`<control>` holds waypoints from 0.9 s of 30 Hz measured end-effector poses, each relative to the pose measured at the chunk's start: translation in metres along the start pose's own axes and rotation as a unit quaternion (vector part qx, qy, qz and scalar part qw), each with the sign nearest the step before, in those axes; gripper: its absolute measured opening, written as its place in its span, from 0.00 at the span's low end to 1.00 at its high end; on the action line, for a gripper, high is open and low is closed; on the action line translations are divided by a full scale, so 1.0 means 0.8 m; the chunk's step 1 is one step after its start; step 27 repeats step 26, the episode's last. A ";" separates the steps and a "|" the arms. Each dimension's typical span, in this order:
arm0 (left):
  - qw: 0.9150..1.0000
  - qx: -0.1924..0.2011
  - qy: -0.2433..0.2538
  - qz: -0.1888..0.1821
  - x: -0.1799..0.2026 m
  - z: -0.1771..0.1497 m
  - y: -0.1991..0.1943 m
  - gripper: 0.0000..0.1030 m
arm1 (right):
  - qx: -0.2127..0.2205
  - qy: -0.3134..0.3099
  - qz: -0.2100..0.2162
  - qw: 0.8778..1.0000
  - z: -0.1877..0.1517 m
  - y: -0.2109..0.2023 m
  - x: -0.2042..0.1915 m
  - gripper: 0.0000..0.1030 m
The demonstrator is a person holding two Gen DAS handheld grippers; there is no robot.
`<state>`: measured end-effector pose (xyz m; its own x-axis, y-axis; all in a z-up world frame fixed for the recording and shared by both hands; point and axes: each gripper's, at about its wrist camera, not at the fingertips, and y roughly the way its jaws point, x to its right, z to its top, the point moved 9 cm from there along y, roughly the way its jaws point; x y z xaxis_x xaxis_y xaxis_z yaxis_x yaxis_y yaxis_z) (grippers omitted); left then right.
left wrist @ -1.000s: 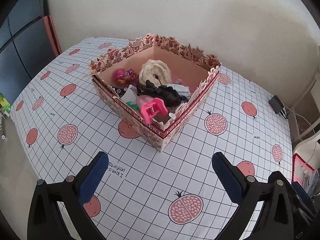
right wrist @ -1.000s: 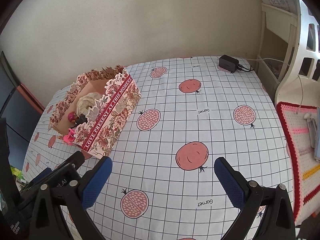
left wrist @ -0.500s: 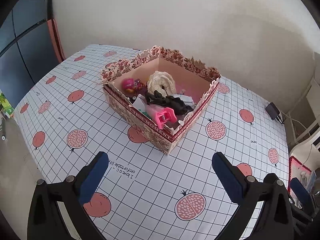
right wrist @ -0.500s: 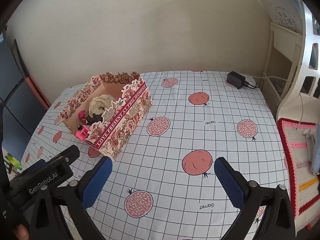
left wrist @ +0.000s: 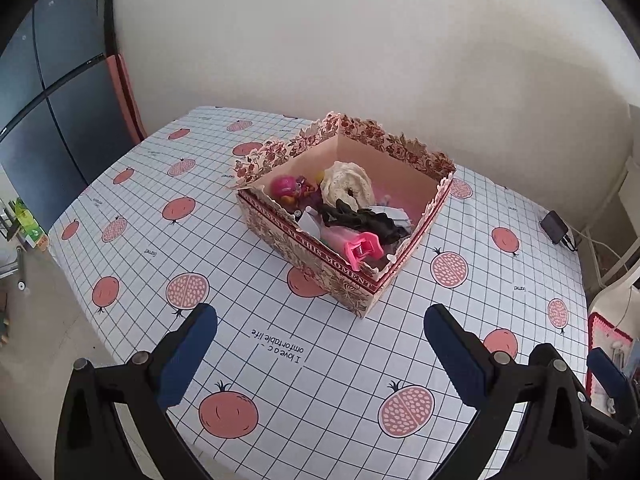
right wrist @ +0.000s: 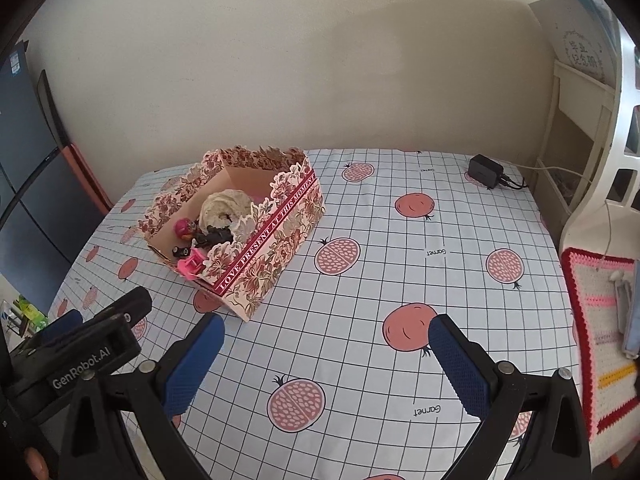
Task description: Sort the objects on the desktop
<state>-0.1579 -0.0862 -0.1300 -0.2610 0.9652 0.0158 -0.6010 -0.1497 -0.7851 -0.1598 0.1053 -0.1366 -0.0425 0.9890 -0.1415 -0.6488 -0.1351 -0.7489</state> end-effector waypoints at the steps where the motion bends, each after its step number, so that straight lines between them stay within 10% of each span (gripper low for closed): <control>1: 1.000 0.000 0.002 0.001 -0.001 0.000 -0.001 1.00 | 0.001 -0.002 -0.003 1.000 0.000 0.000 0.000 1.00; 27: 1.000 -0.003 0.004 0.005 -0.008 -0.004 -0.001 1.00 | -0.004 -0.010 -0.014 1.000 -0.003 0.005 -0.001 1.00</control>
